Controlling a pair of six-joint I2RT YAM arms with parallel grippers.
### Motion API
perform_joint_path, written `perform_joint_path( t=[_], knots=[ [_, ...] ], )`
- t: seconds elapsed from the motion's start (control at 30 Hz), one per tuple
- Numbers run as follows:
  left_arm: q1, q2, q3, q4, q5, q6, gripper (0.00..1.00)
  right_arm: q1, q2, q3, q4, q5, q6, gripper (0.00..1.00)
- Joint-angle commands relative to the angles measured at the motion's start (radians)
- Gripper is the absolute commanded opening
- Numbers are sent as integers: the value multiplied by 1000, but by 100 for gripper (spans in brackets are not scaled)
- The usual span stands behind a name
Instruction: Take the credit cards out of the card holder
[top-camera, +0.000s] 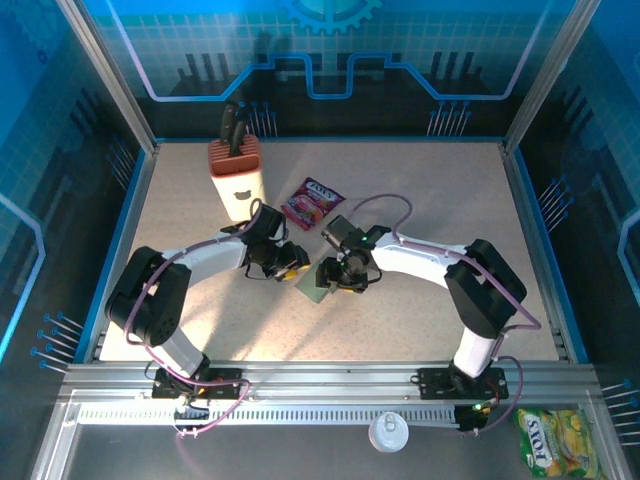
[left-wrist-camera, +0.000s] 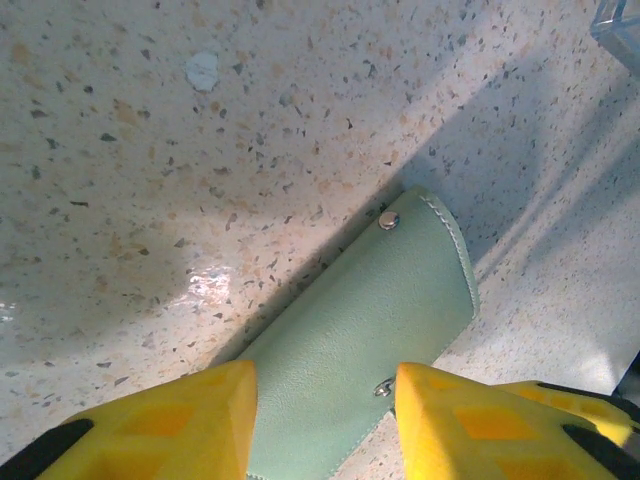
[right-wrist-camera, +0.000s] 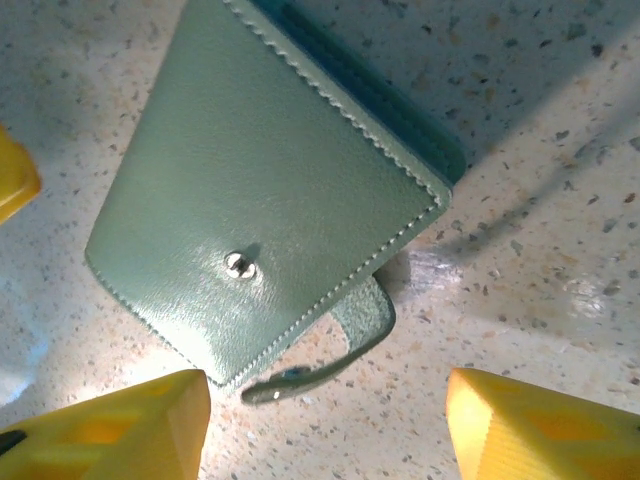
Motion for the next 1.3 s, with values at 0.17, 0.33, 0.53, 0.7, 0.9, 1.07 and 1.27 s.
perform_joint_path(
  t=[0.17,0.33,0.53,0.7,0.9,1.07,1.27],
  knots=[
    [14,-44,-34,7,3,-6,42,-5,-15,-33,-35,33,30,45],
    [15,-42,-40,16,6,-15,42,-22,-23,-61,-16,13,26,31],
    [14,-43,-43,15,3,-21,43,-34,-18,-83,19,-5,27,26],
    [15,-42,-32,9,2,-24,43,-47,-12,-85,56,-9,26,23],
    [14,-43,-17,8,0,-24,43,-69,-44,-112,67,-8,7,10],
    [15,-57,-18,18,-4,-26,43,-121,-102,-132,47,-25,-88,4],
    [14,-97,-27,47,-16,-26,45,-173,-135,-69,-56,-63,-349,0]
  ],
)
